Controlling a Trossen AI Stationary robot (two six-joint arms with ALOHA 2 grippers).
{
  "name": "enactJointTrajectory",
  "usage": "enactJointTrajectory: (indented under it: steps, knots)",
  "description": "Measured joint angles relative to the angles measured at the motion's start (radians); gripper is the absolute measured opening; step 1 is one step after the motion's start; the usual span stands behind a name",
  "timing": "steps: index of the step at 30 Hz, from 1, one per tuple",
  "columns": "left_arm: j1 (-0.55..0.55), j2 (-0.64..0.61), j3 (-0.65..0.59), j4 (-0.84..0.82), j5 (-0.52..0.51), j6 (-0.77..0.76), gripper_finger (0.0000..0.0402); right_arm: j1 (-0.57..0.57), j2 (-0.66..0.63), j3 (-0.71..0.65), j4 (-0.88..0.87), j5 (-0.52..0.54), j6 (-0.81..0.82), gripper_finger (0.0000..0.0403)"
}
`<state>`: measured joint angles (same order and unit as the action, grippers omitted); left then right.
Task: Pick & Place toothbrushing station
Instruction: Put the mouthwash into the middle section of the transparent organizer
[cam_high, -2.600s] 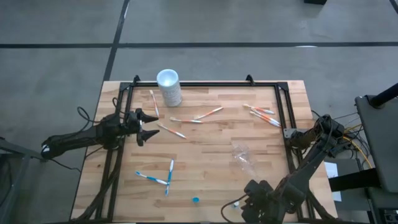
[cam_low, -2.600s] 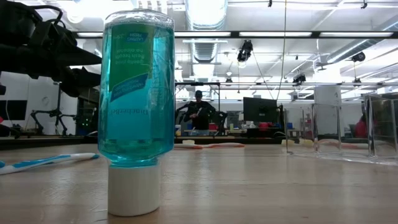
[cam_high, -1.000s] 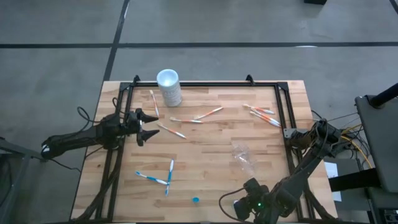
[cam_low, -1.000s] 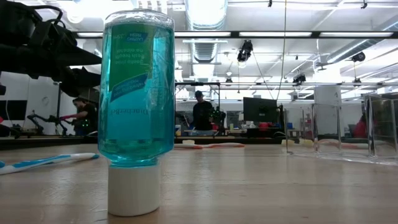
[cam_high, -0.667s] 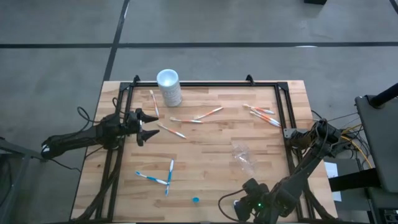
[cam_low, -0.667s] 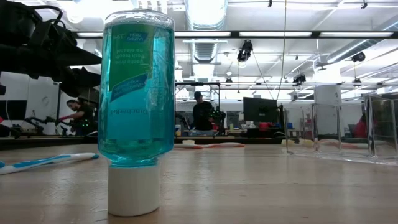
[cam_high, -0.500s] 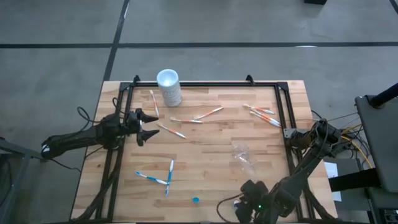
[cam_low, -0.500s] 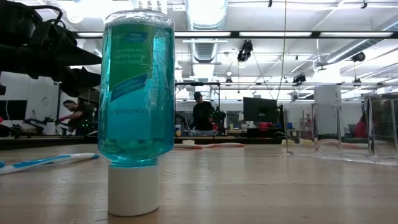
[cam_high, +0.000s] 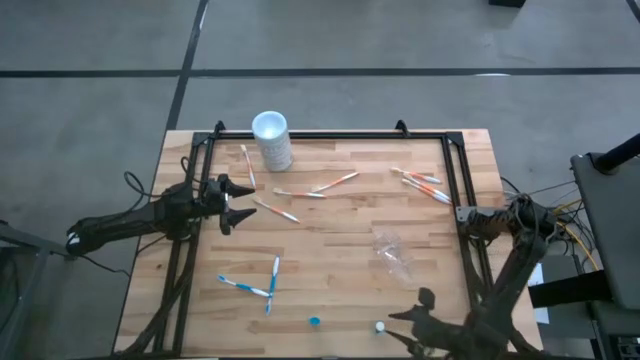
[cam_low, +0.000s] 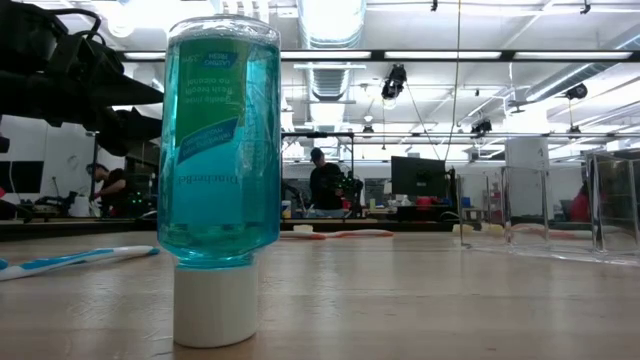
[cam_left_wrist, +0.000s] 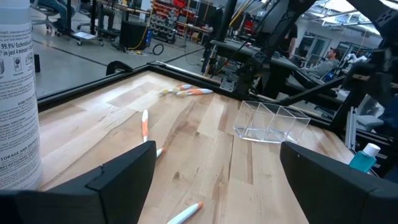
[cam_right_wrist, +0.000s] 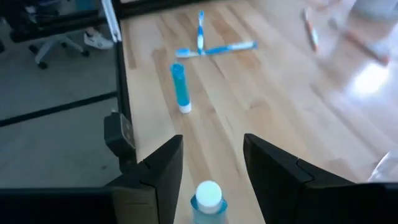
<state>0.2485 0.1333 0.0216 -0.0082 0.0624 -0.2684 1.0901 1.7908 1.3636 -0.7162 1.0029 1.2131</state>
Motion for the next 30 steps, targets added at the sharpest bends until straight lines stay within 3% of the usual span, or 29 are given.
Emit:
enactJointTrajectory:
  steps: [6,15,23,30]
  knots:
    - [0.000,0.000,0.000,0.000,0.000,0.000,0.0349,0.039,0.000,-0.081,0.078,0.038,-0.064,0.0164]
    - [0.000,0.000,0.000,0.000,0.000,0.000,0.0349,0.060,0.000,-0.257,0.414,0.054,-0.193,0.0164]
    - [0.000,0.000,0.000,0.000,0.000,0.000,0.0350,0.089,-0.002,-0.418,0.693,0.152,-0.291,0.0164]
    - [0.000,0.000,0.000,0.000,0.000,0.000,0.0350,0.087,-0.002,-0.488,0.761,0.152,-0.347,0.0164]
